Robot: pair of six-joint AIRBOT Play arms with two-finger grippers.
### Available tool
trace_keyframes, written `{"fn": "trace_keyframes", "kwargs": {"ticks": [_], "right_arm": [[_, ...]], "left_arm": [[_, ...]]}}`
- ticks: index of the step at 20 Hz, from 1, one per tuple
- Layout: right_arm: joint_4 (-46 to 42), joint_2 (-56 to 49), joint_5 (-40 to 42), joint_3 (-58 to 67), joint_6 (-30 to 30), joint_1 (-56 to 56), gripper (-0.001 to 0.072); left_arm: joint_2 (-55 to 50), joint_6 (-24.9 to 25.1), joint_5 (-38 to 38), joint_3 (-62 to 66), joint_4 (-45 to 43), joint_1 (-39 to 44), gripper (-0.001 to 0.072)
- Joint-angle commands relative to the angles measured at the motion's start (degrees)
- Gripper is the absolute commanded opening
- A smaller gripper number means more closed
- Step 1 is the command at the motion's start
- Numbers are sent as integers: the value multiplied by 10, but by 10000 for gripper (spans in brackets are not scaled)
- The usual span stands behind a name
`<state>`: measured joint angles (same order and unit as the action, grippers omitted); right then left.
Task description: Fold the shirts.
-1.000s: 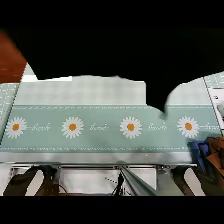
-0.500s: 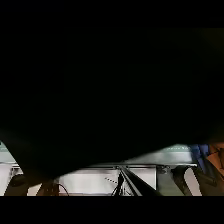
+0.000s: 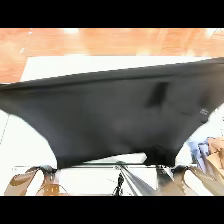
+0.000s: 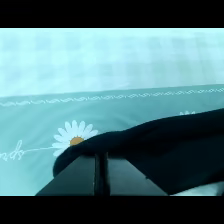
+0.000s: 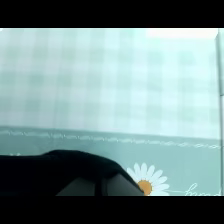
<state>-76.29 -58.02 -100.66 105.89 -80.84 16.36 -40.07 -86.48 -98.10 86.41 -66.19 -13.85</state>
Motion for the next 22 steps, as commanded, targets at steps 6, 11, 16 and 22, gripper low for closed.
{"fn": "trace_keyframes", "kwargs": {"ticks": [6,11,16,22], "right_arm": [[-91,-284,311,-23,-15,-140,18],[-29,-376,469,-23,-45,-151,18],[-35,-454,456,-23,-62,-146,19],[-46,-469,356,-23,-61,-146,19]], "left_arm": [[-267,49,253,-99,14,1,21],[-405,115,393,-99,90,21,20],[-497,115,467,-99,90,42,21],[-524,115,369,-83,90,41,21]]}}
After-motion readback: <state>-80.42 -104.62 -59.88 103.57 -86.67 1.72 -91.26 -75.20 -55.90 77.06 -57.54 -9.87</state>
